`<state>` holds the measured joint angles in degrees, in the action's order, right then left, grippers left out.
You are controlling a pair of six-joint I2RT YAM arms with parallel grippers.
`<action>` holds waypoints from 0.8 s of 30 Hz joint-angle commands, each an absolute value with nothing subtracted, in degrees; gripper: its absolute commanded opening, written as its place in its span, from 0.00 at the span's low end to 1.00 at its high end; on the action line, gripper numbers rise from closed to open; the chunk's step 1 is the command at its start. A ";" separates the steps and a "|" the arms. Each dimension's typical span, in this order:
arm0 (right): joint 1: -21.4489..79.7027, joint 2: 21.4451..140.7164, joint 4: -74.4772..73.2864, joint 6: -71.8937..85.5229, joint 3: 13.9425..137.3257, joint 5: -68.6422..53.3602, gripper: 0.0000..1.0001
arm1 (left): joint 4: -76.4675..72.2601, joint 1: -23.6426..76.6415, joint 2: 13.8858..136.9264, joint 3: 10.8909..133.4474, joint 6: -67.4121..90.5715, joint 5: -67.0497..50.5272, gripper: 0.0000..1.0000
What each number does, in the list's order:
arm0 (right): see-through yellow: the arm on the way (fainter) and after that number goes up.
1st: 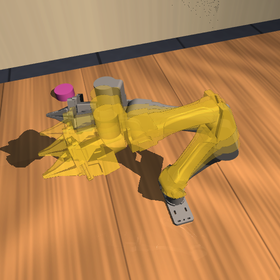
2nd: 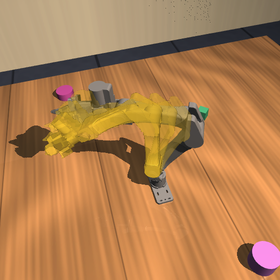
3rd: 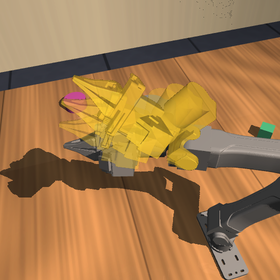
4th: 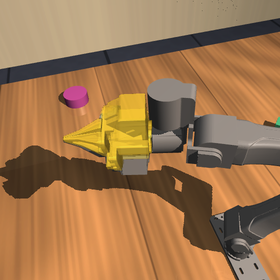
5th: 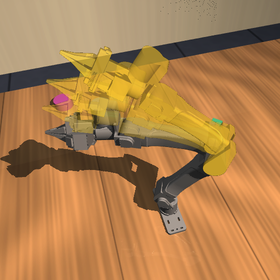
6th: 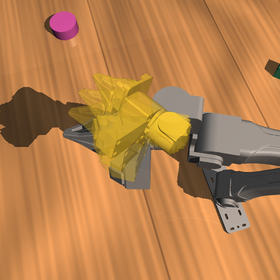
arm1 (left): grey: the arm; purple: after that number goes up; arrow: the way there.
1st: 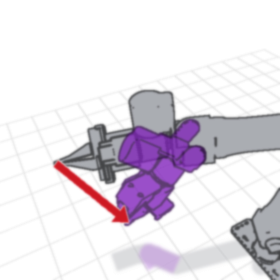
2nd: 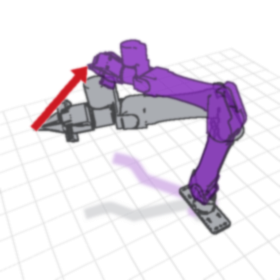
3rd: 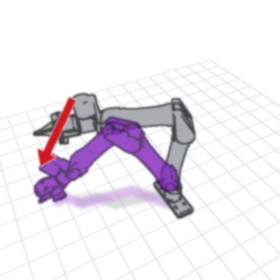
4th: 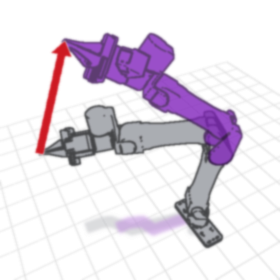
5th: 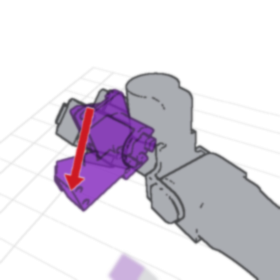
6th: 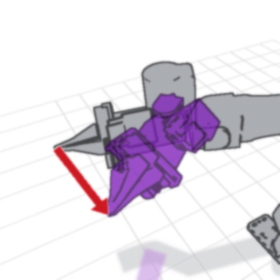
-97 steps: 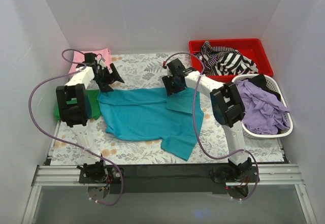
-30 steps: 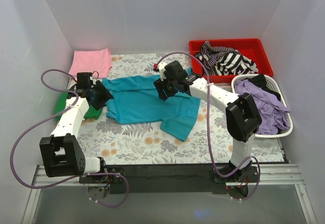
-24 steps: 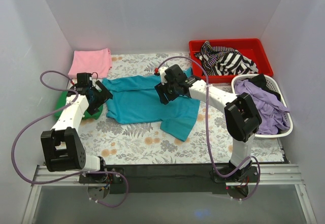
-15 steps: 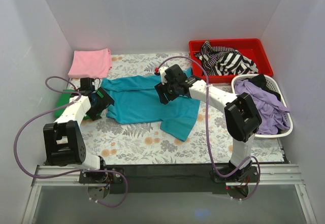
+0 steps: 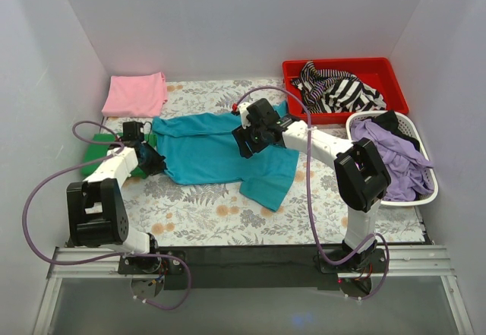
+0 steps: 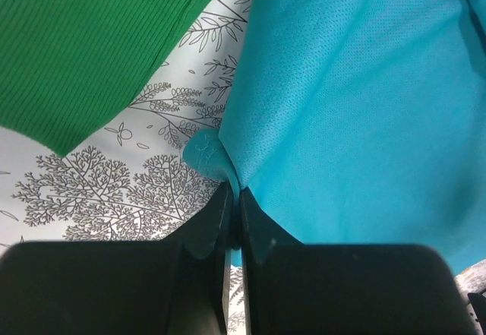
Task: Fold and stack the t-shirts
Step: Fold the tshirt
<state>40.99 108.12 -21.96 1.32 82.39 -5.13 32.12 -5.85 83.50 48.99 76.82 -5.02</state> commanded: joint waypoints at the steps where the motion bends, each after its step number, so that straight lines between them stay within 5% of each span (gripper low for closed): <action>1: 41.22 108.02 -20.13 1.58 81.48 -5.98 0.66 | 30.59 -5.98 84.02 49.39 76.82 -5.27 0.00; 19: 41.22 108.98 -19.78 2.20 80.07 -8.79 0.66 | 53.87 -5.98 84.46 73.48 58.45 -0.88 0.06; 20: 41.22 108.98 -19.78 2.20 79.98 -8.96 0.66 | 54.75 -5.89 84.20 72.69 58.01 -1.75 0.14; 21: 41.22 108.98 -19.78 2.20 79.81 -8.88 0.66 | 54.84 -5.98 83.94 71.82 57.57 -1.93 0.40; 24: 41.31 109.25 -19.78 2.20 79.54 -8.88 0.66 | 53.62 -4.84 80.96 69.79 57.57 -1.75 0.58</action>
